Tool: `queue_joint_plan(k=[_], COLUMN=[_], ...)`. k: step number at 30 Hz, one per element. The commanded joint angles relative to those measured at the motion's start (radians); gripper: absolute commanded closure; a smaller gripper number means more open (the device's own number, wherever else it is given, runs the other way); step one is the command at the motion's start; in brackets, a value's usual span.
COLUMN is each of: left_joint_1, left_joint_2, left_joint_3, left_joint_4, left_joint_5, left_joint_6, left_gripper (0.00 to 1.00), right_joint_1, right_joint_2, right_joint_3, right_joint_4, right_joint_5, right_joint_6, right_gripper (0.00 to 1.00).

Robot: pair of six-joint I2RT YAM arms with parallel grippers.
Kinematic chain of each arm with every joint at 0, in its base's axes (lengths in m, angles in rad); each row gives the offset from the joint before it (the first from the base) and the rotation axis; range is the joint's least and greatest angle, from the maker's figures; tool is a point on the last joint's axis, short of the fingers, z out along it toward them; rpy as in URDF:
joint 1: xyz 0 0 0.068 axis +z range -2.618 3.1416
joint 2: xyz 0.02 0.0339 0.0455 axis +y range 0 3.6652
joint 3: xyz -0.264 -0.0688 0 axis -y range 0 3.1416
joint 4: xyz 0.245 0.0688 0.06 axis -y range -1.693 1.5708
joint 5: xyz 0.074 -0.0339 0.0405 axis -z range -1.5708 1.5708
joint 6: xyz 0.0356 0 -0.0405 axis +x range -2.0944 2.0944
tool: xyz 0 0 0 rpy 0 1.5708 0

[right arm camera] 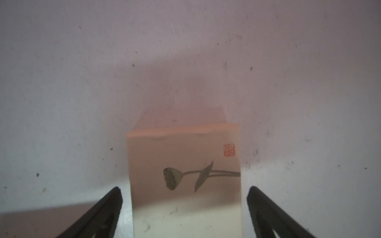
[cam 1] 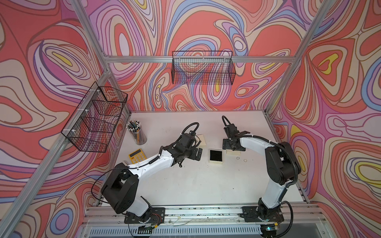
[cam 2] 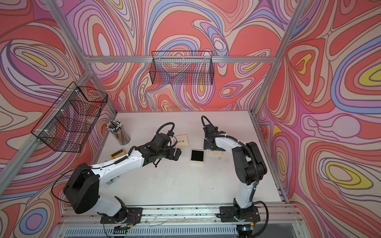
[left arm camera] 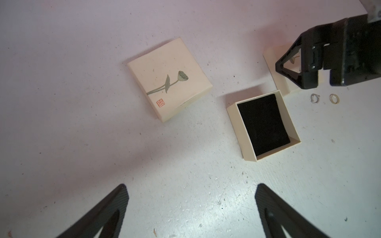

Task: Take the rings out of the lift-off lid box
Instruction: Pick up the lid from the center of the board.

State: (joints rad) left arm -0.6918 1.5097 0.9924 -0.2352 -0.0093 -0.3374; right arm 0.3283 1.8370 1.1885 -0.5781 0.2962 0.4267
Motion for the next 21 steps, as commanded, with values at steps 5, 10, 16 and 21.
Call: queue_joint_plan(k=[5,10,16,21], left_joint_1=[0.005,0.005,0.005,0.006], left_joint_2=[0.035,0.048,0.054,0.053], left_joint_3=[0.027,0.035,0.034,0.028], left_joint_4=[-0.009,-0.016,-0.02,-0.02], left_joint_5=[0.017,0.023,0.027,0.028], left_joint_6=[-0.006,-0.008,-0.014,-0.014], left_gripper=[0.0,0.0,0.0,0.0], right_joint_1=[-0.029,-0.043,-0.044,-0.044], right_joint_2=[0.018,-0.011,0.0,-0.031], right_joint_3=[-0.059,-0.119,-0.129,-0.141], right_joint_4=[0.074,0.159,0.174,0.182], right_joint_5=[-0.059,-0.115,-0.105,-0.113], right_joint_6=[-0.004,0.003,0.007,0.021], right_gripper=[0.02,0.03,0.09,0.14])
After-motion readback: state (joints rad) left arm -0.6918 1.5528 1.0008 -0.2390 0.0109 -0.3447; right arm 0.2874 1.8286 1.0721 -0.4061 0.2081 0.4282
